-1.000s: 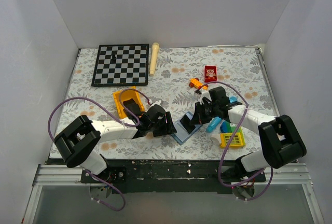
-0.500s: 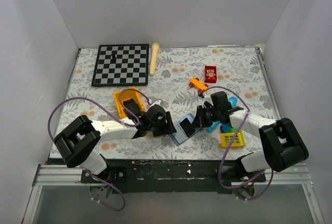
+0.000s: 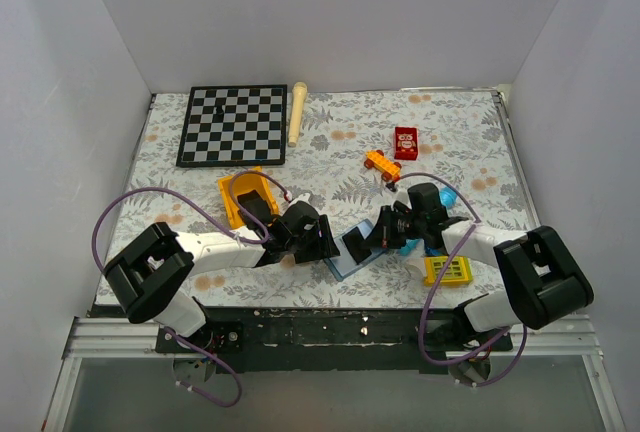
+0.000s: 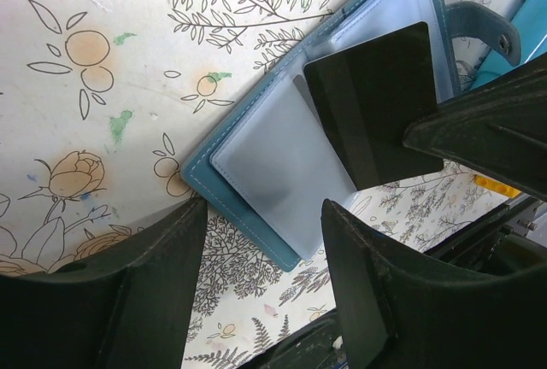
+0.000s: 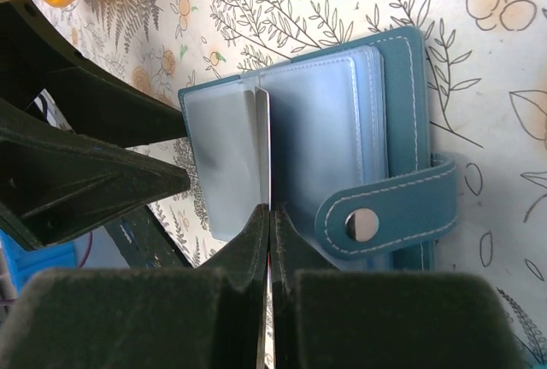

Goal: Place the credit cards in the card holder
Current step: Insert the credit card into the card holder.

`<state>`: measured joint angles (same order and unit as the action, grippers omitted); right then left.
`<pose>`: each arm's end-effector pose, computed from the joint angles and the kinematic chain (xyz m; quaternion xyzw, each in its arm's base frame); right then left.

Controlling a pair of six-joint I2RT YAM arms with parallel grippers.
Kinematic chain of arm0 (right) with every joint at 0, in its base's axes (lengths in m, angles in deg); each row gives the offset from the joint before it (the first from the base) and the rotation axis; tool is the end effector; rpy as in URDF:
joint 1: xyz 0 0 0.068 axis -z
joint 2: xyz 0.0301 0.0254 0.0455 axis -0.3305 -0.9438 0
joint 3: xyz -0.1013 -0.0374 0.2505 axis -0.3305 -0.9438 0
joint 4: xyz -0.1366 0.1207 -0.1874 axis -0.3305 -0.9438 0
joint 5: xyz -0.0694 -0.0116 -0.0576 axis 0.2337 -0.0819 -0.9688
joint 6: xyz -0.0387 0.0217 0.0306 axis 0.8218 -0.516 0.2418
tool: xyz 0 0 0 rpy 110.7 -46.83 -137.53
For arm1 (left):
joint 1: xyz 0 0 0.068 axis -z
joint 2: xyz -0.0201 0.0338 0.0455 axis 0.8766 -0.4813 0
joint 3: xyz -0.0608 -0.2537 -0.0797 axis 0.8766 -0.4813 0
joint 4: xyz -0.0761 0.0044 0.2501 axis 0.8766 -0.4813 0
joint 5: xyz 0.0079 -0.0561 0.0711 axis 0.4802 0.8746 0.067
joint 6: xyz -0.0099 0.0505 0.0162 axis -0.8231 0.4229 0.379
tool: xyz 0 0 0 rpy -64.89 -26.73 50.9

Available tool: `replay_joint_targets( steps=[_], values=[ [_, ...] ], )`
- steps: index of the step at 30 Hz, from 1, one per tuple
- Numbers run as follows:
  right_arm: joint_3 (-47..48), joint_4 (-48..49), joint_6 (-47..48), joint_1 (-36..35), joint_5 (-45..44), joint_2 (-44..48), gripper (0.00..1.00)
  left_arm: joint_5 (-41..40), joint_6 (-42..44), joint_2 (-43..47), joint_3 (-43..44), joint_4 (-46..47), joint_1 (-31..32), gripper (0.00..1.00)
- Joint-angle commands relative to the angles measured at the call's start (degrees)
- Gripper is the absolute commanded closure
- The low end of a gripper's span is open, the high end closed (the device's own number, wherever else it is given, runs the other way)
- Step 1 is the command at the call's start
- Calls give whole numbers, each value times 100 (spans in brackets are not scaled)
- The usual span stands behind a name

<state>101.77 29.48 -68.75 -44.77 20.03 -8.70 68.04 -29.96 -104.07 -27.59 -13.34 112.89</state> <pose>0.2155 0.1239 0.1441 -0.0714 0.8850 0.4060 0.2165 0.1743 -0.2207 0.1498 -0.0255 0.9428 -0.2683 0.1964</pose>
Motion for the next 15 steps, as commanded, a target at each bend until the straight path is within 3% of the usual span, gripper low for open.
replay_joint_targets(
  steps=[1,15],
  values=[
    [-134,527,-250,-89,163,-204,99,-124,58,10,162,-172,20,44],
    [-309,571,-373,-142,269,-231,99,-133,58,-60,215,-189,20,44]
  ],
)
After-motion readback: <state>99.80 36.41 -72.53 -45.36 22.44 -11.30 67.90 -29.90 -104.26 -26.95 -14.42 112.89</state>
